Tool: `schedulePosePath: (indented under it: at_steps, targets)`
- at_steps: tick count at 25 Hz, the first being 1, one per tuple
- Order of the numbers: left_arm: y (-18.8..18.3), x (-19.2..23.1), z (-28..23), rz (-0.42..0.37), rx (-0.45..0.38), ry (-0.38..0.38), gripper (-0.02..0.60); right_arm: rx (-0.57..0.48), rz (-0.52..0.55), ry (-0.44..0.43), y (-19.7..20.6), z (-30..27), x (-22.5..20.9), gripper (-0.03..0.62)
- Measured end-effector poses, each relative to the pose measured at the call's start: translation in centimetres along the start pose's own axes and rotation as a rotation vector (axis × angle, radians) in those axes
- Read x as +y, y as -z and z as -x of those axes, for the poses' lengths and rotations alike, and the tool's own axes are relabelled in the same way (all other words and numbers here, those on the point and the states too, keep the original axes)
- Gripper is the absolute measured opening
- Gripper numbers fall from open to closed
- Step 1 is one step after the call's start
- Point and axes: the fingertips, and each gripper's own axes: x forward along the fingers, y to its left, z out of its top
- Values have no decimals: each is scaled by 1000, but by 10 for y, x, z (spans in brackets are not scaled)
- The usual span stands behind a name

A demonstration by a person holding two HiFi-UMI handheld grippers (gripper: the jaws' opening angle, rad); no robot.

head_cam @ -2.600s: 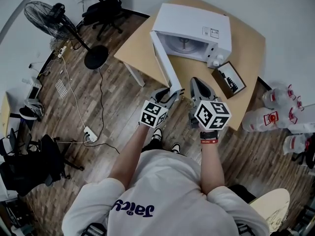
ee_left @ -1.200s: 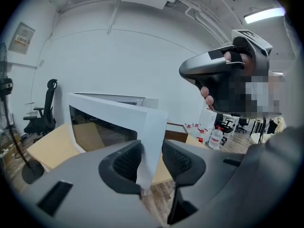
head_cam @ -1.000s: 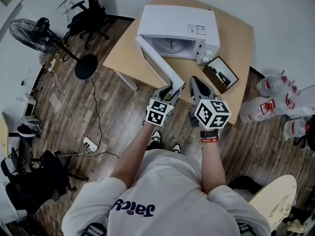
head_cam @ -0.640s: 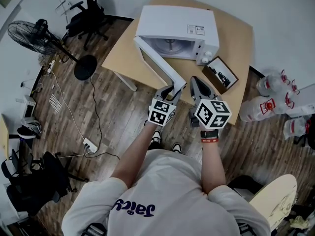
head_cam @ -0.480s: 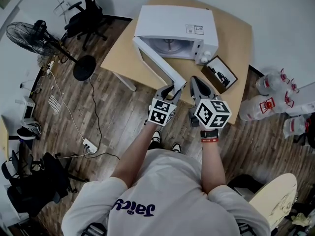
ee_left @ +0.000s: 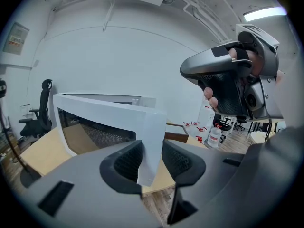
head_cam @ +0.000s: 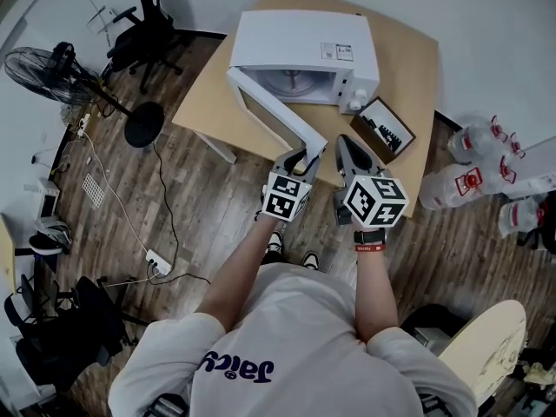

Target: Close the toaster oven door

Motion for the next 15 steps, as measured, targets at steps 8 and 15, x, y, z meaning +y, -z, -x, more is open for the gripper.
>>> schedulePosePath:
  at_steps: [8,15]
  targets:
    - [-5,-1,-8,-2,-1,13,146,-11,0,37,-3,8,-11,15]
    - [-8,-2,-18,-7,-3,25,146,-20,-4,66,-4,11,-19,15]
